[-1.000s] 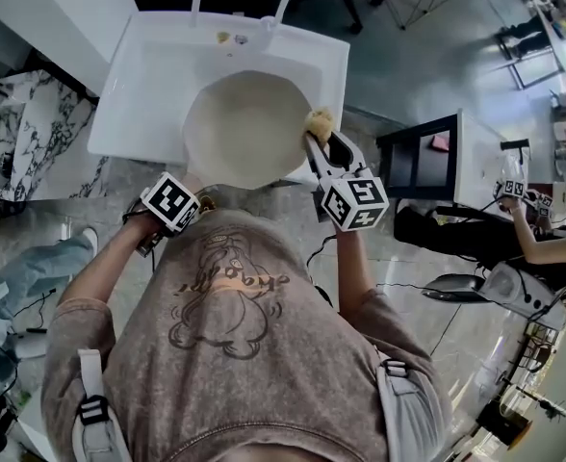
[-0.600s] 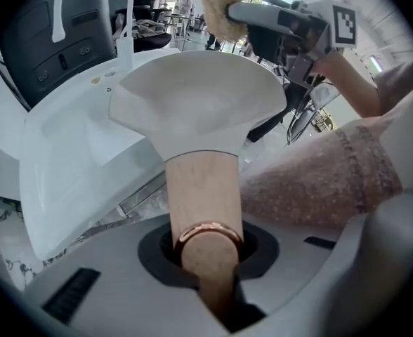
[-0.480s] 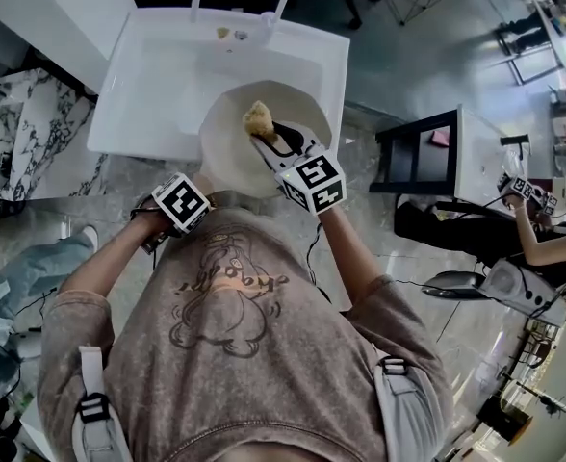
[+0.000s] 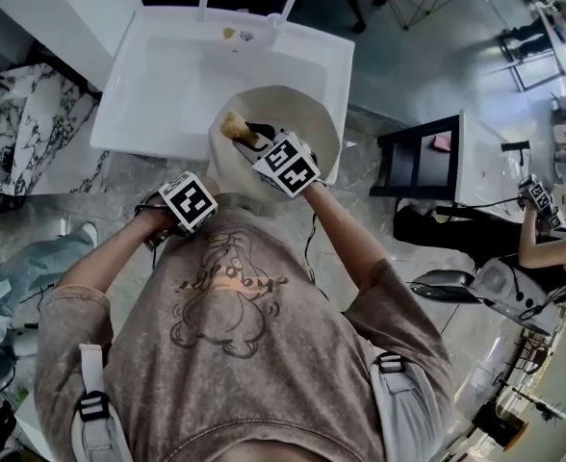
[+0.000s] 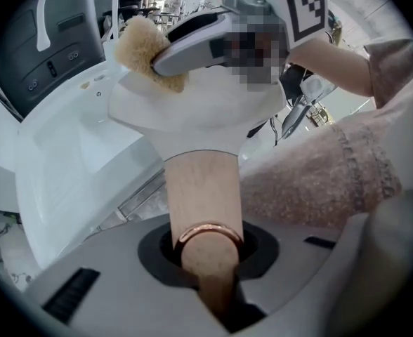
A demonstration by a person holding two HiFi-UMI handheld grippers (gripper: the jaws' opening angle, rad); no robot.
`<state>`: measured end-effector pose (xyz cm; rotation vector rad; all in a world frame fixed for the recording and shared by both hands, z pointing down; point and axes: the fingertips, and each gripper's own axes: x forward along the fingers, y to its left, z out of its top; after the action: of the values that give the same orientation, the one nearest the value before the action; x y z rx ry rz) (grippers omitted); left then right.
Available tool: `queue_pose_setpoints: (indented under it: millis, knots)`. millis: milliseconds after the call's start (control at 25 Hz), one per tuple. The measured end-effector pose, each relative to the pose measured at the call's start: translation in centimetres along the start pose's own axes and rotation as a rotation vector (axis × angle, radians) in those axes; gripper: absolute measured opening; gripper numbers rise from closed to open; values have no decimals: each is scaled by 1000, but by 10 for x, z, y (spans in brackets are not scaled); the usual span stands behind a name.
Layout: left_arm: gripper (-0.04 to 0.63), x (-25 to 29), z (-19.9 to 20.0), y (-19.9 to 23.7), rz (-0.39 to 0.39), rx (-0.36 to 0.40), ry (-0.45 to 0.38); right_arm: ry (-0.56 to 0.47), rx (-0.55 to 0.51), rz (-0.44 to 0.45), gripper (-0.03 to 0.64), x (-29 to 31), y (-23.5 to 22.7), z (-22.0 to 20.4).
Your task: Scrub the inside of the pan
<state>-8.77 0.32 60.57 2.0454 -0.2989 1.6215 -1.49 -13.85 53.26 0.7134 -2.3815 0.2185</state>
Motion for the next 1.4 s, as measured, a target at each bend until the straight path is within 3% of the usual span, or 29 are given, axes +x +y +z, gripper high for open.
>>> queue_pose_setpoints:
  millis: [240,520,1040,1400]
  knots:
    - [69,1,4,3,19,37,24,48,1,26,156,24,6,-17]
    - [69,-1,8,7,29,80,57,89,65,-6,156,42,-5,-39]
    - [69,-5,12,7,-24,75,102,135,23,-40,156,60,-19,-49]
    - [74,-8,12,3,-53,66,115,184,43,-145,158,68,-63,-55]
